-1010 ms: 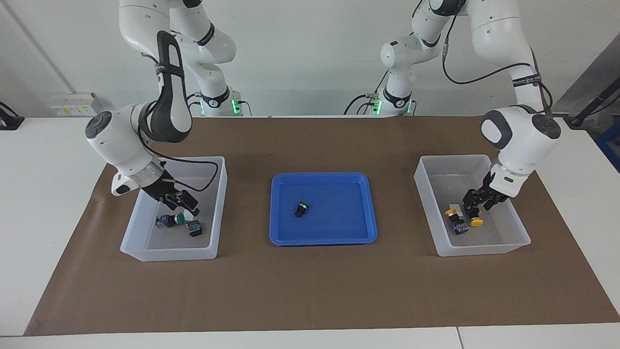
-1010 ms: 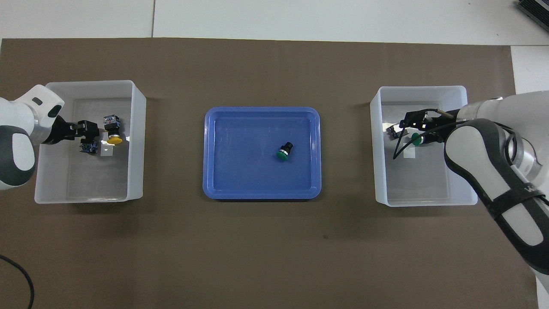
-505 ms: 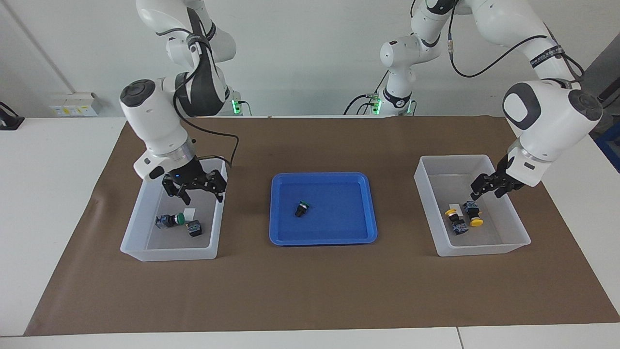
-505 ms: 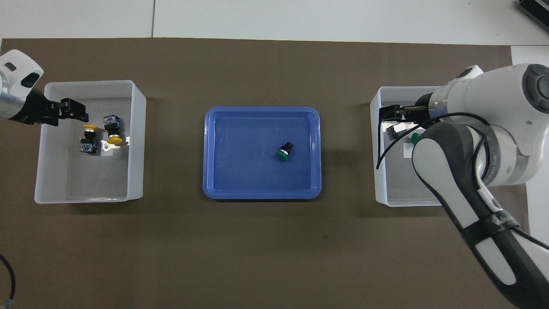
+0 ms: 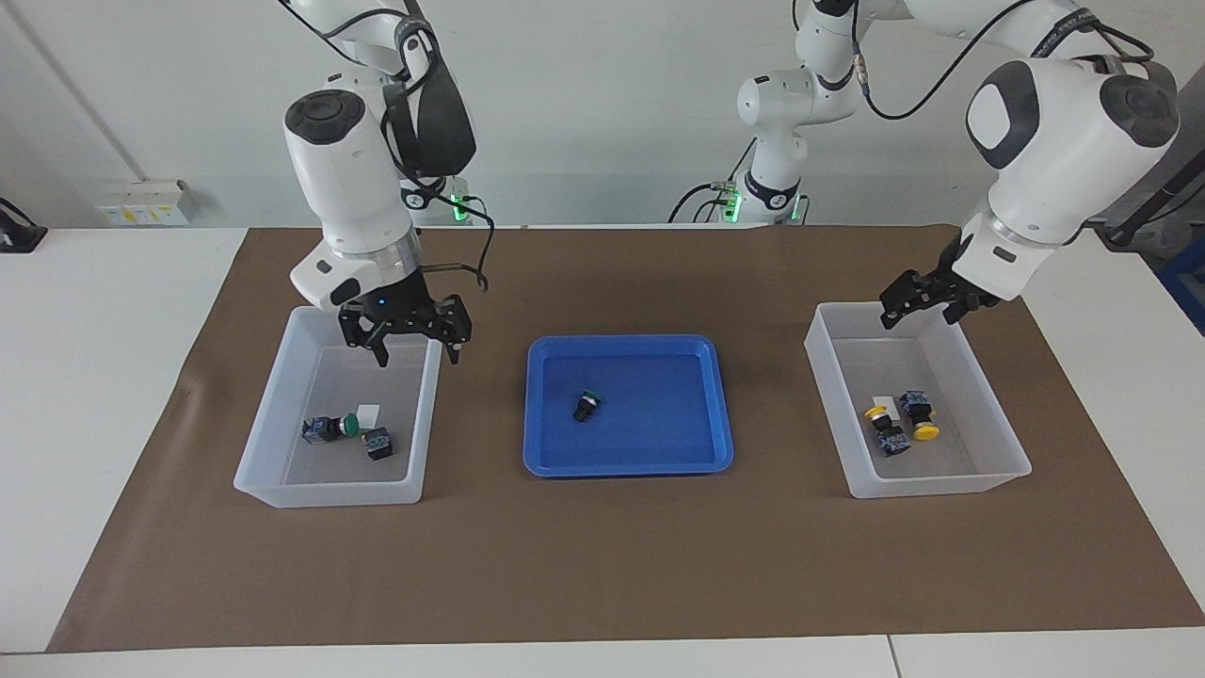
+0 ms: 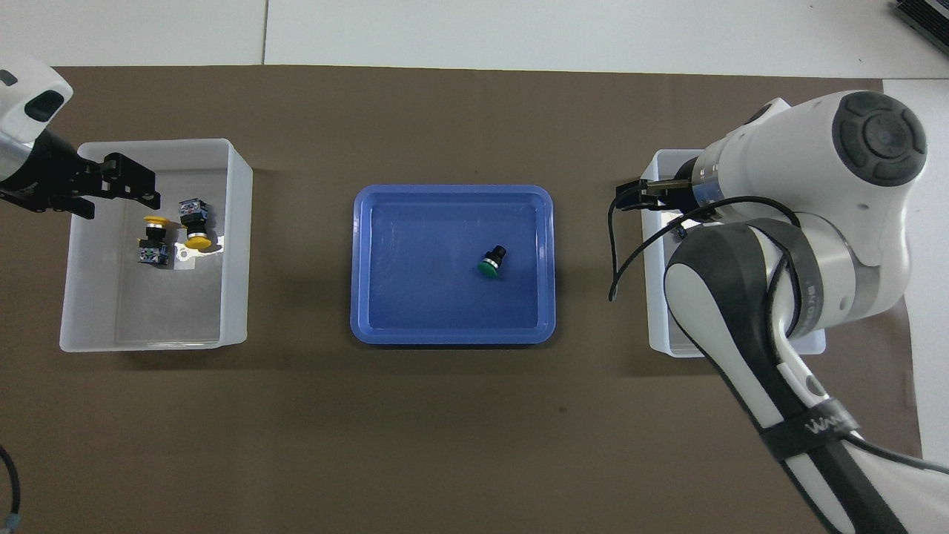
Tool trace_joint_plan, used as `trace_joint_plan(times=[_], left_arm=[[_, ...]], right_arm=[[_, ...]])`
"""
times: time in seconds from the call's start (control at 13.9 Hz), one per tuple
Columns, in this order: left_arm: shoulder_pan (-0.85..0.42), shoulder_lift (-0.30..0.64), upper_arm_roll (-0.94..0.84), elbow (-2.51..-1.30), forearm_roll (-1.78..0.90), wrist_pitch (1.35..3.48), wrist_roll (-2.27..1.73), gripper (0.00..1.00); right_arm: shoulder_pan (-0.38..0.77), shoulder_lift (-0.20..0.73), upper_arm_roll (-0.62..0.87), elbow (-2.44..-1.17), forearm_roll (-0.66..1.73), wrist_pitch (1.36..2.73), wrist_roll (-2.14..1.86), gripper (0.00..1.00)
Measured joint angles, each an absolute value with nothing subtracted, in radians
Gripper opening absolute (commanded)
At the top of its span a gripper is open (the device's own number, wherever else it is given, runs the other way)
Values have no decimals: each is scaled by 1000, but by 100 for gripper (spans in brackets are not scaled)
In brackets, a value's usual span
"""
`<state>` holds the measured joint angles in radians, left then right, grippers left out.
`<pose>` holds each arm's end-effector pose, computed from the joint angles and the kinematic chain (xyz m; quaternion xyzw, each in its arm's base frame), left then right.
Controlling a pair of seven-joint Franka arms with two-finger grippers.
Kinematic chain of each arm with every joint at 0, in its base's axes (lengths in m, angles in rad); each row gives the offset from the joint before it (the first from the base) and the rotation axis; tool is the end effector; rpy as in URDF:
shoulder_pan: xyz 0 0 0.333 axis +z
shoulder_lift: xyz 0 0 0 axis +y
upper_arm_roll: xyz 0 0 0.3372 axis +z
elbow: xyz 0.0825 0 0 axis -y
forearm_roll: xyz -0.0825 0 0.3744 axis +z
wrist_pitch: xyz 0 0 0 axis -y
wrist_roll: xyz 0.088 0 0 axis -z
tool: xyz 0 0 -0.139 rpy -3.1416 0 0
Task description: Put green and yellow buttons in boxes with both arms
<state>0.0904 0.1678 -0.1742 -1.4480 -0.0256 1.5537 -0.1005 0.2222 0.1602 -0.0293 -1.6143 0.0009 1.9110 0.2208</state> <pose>0.5923 -0.0449 0.5746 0.9991 0.0093 -0.0321 0.0244 0.6128 0.1210 0.5321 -0.9976 0.0137 -0.0672 0.0122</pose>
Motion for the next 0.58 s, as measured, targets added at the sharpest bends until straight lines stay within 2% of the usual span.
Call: trace_joint_plan(times=[0.29,0.58], left_arm=[[72,75,-192,-1447,-24,1467,-26,100],[33,65,-194,-1449,-24,1453,24,100]], right_arm=[[148,119,-35,-1524,0,1759,165,100],[76,70,-36,-1451,0,1553,76,100]])
